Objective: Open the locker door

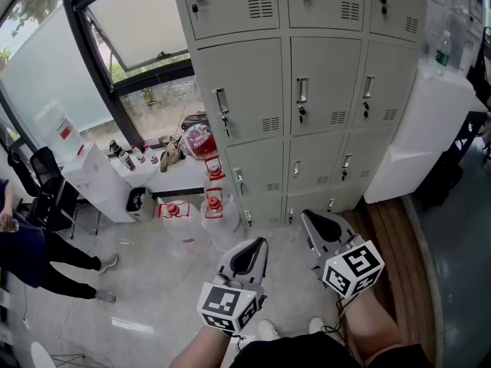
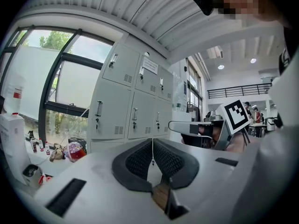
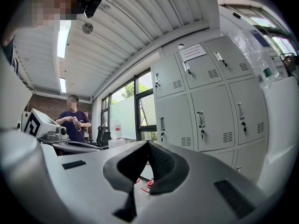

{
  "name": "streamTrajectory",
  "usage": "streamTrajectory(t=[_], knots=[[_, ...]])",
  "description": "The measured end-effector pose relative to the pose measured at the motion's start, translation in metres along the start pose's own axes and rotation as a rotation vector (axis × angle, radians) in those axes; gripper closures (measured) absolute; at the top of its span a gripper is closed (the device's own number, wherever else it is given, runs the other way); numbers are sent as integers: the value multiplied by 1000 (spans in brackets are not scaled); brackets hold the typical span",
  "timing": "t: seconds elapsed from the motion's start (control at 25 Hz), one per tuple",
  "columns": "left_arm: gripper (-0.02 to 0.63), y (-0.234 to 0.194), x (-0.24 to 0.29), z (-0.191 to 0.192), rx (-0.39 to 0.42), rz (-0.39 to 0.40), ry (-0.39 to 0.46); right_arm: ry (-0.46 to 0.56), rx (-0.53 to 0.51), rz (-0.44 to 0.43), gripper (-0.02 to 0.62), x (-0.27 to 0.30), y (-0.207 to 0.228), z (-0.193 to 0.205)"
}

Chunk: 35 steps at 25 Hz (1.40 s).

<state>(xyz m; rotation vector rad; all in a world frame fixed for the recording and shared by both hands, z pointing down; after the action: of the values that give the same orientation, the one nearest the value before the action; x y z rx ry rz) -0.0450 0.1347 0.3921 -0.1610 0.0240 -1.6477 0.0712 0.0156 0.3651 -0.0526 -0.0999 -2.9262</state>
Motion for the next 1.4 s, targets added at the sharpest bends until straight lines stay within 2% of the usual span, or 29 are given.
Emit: streamTrajectory(t=[0.36,0.76,1.04,1.4], knots=[[586,-41,-8,1,-15,25,10,0,-6,57,541,24,-15,-1],[586,-52,1,3,-26,35,9,-7,-4,73,541,36,-10,0],[586,-47,24,1,-14,42,0,3,9,75,541,42,15,0],[586,-41,82,0,-9,41,-21,-2,20,62,541,60,71,1]])
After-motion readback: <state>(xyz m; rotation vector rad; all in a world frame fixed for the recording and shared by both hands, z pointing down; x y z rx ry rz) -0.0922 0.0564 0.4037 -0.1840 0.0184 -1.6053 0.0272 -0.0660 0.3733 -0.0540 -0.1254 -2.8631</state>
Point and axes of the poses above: the fingertips, and each gripper's own axes: x forward along the fingers, y to its right, z out of its underside, the point moved 6 cm from there along -x, backward along the fingers, and after that the axes turned 9 degrees about -z, right-handed, at the moved point
